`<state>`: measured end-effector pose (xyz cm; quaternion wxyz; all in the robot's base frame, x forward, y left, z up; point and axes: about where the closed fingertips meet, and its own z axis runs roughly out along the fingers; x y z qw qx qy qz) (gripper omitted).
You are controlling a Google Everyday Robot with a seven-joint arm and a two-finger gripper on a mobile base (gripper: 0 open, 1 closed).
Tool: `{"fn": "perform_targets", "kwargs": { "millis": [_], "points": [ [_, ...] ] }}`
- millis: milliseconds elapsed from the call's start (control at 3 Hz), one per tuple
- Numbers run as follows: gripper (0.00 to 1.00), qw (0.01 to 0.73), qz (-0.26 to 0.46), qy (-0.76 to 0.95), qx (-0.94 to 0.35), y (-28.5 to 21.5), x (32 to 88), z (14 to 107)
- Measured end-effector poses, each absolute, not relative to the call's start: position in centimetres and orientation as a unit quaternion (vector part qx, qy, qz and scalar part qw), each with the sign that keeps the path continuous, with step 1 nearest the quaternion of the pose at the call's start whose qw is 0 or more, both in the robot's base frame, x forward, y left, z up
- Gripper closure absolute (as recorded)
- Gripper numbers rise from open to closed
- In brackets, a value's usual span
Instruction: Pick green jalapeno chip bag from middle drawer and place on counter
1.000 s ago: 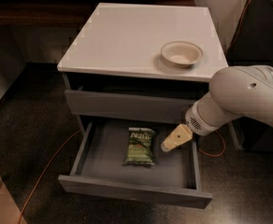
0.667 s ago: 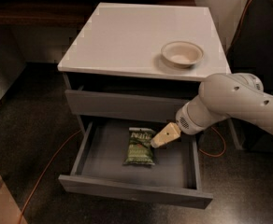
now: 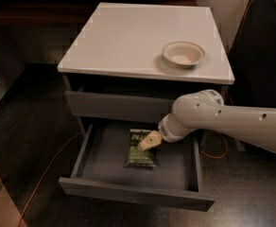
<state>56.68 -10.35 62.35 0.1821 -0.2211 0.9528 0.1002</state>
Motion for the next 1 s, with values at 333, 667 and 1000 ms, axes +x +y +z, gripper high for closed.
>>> {"fn": "perform_targets", "kwargs": {
  "millis": [333, 667, 1000],
  "points": [
    [0.00, 0.175, 0.085, 0.961, -0.197, -8.8, 57.6, 58.1],
    [0.00, 0.167, 0.080, 0.968, -0.171, -7.0, 58.5, 54.3],
    [0.00, 0.160, 0.075, 0.971, -0.162, -5.5, 59.9, 50.9]
  ]
}}
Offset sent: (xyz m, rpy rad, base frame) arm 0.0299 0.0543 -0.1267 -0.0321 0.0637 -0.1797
